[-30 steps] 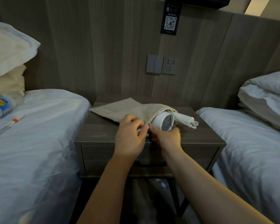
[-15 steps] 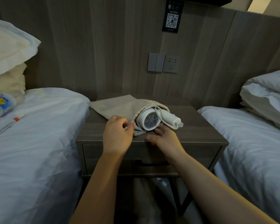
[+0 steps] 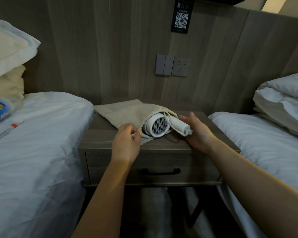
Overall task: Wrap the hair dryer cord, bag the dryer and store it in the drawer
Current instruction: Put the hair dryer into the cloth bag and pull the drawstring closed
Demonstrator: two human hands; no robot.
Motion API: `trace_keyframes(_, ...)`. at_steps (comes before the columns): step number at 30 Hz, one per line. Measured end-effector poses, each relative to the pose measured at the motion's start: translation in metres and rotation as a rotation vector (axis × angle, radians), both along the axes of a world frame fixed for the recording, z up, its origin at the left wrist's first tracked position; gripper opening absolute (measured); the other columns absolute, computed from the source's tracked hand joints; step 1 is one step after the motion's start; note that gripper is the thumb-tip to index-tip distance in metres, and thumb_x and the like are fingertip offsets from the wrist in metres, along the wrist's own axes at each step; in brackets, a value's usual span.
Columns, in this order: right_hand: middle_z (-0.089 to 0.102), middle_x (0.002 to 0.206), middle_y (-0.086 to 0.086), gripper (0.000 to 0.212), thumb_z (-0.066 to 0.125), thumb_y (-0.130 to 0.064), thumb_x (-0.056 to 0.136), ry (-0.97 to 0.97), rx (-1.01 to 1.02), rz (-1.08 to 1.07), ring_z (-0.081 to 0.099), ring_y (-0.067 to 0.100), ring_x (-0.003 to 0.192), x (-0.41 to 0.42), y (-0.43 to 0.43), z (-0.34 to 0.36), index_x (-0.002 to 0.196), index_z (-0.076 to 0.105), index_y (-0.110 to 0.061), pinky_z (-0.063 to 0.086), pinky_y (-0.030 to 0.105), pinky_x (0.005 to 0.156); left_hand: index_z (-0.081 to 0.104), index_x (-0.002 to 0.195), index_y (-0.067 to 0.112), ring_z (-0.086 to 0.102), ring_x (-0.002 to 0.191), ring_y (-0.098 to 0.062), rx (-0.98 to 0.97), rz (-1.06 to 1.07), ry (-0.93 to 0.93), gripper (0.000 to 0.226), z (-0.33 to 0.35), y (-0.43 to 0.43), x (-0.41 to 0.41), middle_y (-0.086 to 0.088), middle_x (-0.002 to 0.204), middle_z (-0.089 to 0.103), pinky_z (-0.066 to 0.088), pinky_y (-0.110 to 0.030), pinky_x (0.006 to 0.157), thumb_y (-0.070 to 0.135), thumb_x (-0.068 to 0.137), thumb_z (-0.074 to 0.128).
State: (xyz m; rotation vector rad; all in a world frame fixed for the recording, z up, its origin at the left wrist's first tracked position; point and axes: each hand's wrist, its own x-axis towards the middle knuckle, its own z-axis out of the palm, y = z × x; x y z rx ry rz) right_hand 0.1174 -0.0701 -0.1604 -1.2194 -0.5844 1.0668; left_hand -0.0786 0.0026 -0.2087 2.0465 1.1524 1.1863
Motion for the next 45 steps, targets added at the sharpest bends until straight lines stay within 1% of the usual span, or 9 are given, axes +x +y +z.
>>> trace_keyframes(4, 0.062, 0.105, 0.011, 0.031, 0.046, -0.026, 0.095, 0.088, 0.053, 0.059, 0.061, 0.019, 0.085, -0.001, 0.001, -0.003, 0.116, 0.056, -0.005, 0.056, 0.03, 0.064, 0.057, 0.085, 0.009, 0.055, 0.084, -0.017, -0.103, -0.1, 0.011, 0.022, 0.004, 0.002, -0.006, -0.002, 0.088, 0.06, 0.037, -0.029, 0.07, 0.028, 0.094, 0.05)
trace_keyframes(8, 0.056, 0.119, 0.02, 0.039, 0.055, -0.022, 0.088, -0.04, 0.089, 0.149, 0.054, 0.029, 0.106, 0.008, -0.014, -0.017, 0.119, 0.055, 0.003, 0.043, 0.044, 0.098, 0.058, 0.089, 0.012, 0.055, 0.089, -0.015, -0.181, -0.149, 0.012, 0.02, 0.007, 0.004, -0.011, 0.001, 0.094, 0.062, 0.037, -0.028, 0.075, 0.03, 0.094, 0.051)
trace_keyframes(12, 0.055, 0.107, 0.018, 0.039, 0.064, -0.023, 0.079, -0.146, 0.091, 0.219, 0.053, 0.027, 0.099, 0.009, -0.029, -0.025, 0.112, 0.056, -0.004, 0.044, 0.037, 0.086, 0.053, 0.112, 0.021, 0.055, 0.105, -0.016, -0.25, -0.135, -0.119, 0.021, 0.009, 0.005, -0.015, 0.0, 0.11, 0.059, 0.036, -0.027, 0.082, 0.032, 0.096, 0.046)
trace_keyframes(16, 0.061, 0.107, 0.02, 0.037, 0.062, -0.019, 0.084, -0.302, 0.013, 0.094, 0.056, 0.029, 0.094, 0.003, -0.027, -0.027, 0.119, 0.059, -0.006, 0.048, 0.031, 0.067, 0.019, 0.144, 0.036, 0.009, 0.143, -0.011, -0.124, -0.341, -0.095, 0.07, 0.016, -0.006, -0.014, 0.005, 0.156, 0.015, 0.014, -0.035, 0.114, 0.051, 0.084, 0.051)
trace_keyframes(18, 0.063, 0.113, 0.019, 0.034, 0.063, -0.022, 0.085, -0.417, -0.042, 0.038, 0.061, 0.029, 0.094, -0.002, -0.024, -0.025, 0.117, 0.059, -0.01, 0.05, 0.031, 0.064, 0.004, 0.145, 0.044, -0.016, 0.143, -0.008, -0.038, -0.387, 0.079, 0.09, 0.019, -0.012, -0.01, 0.011, 0.158, -0.009, 0.001, -0.043, 0.114, 0.049, 0.078, 0.064)
trace_keyframes(23, 0.069, 0.094, 0.009, 0.017, 0.063, -0.026, 0.086, -0.632, -0.078, -0.136, 0.065, 0.021, 0.082, -0.011, -0.016, -0.023, 0.1, 0.063, -0.016, 0.055, 0.037, 0.076, -0.012, 0.144, 0.041, -0.029, 0.138, -0.008, 0.089, -0.324, 0.272, 0.112, 0.015, -0.02, 0.004, 0.012, 0.154, -0.026, -0.001, -0.045, 0.114, 0.06, 0.067, 0.068)
trace_keyframes(35, 0.071, 0.085, 0.01, 0.013, 0.056, -0.016, 0.09, -0.954, -0.038, -0.073, 0.064, 0.015, 0.075, -0.011, -0.035, -0.014, 0.091, 0.068, -0.011, 0.049, 0.019, 0.067, -0.008, 0.146, 0.037, -0.014, 0.144, -0.015, 0.167, -0.127, 0.299, 0.103, 0.015, -0.025, 0.022, 0.008, 0.158, -0.013, 0.005, -0.046, 0.117, 0.07, 0.07, 0.055)
trace_keyframes(41, 0.07, 0.089, 0.015, 0.011, 0.057, -0.008, 0.089, -0.975, 0.058, 0.054, 0.065, 0.025, 0.086, -0.008, -0.049, -0.008, 0.092, 0.068, -0.007, 0.052, 0.034, 0.082, -0.003, 0.147, 0.037, 0.0, 0.144, -0.02, 0.146, -0.114, 0.28, 0.098, 0.016, -0.025, 0.022, 0.006, 0.159, -0.006, 0.011, -0.046, 0.117, 0.066, 0.073, 0.056)
trace_keyframes(45, 0.067, 0.085, 0.007, 0.008, 0.061, -0.009, 0.085, -1.132, 0.047, 0.114, 0.062, 0.016, 0.081, -0.018, -0.058, -0.006, 0.083, 0.068, -0.013, 0.047, 0.021, 0.076, -0.002, 0.147, 0.035, 0.005, 0.144, -0.023, 0.152, -0.092, 0.279, 0.093, 0.012, -0.024, 0.025, 0.002, 0.159, -0.001, 0.016, -0.046, 0.116, 0.065, 0.078, 0.051)
